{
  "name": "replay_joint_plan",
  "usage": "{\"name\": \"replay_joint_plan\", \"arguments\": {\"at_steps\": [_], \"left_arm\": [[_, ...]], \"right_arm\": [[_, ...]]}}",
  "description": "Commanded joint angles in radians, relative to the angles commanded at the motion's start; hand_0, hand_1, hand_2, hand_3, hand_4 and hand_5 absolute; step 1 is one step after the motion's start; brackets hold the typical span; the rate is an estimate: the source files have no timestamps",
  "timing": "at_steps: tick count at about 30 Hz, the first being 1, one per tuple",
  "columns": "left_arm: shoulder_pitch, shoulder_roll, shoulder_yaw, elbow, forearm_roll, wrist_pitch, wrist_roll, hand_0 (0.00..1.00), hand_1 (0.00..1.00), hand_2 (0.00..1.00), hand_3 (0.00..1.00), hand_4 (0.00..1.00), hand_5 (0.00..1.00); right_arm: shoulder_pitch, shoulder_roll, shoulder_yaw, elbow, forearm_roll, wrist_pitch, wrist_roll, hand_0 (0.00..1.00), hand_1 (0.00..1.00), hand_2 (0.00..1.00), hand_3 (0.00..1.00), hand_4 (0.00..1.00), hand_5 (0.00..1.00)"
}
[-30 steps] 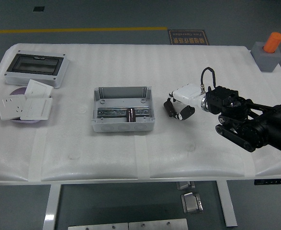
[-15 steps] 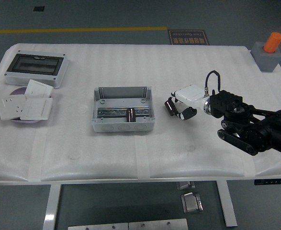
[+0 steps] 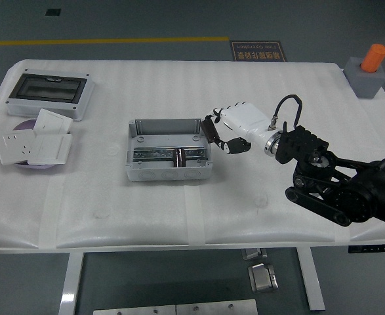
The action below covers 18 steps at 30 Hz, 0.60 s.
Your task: Pick up the battery,place it into the box
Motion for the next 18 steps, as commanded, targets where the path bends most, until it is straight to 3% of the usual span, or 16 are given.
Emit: {"name": "replay_joint_plan", "arguments": {"at_steps": [7,14,15,18], "left_arm": [[0.0,0.001,-0.002,0.0,0.001,-0.003,0.005,0.623,0.631,0.473,0.527,0.488,0.157],[0.0,0.003,-0.005,0.0,0.003,-0.004,0.005,0.623,0.631,0.473,0.526,0.489,0.159],[0.0,0.003,-0.005,0.0,0.003,-0.004,0.006,0.623,0.631,0.471,0.525,0.493,0.158],[-0.001,0.003,-0.008,0.0,0.006,-0.004,0.006,0.623,0.631,0.471,0.525,0.493,0.158]], "right_arm": [[-0.035,0.07,0.06,0.025,-0.011,0.012,0.001,0.727,0.659,0.599,0.684,0.354,0.094],[-0.029,0.078,0.044,-0.006,-0.004,0.059,-0.011,0.731,0.666,0.631,0.69,0.393,0.115],[-0.028,0.077,0.043,-0.009,-0.004,0.061,-0.012,0.85,0.769,0.763,0.823,0.703,0.3],[-0.026,0.072,0.041,-0.015,-0.009,0.063,-0.014,0.85,0.769,0.763,0.823,0.703,0.3]]}}
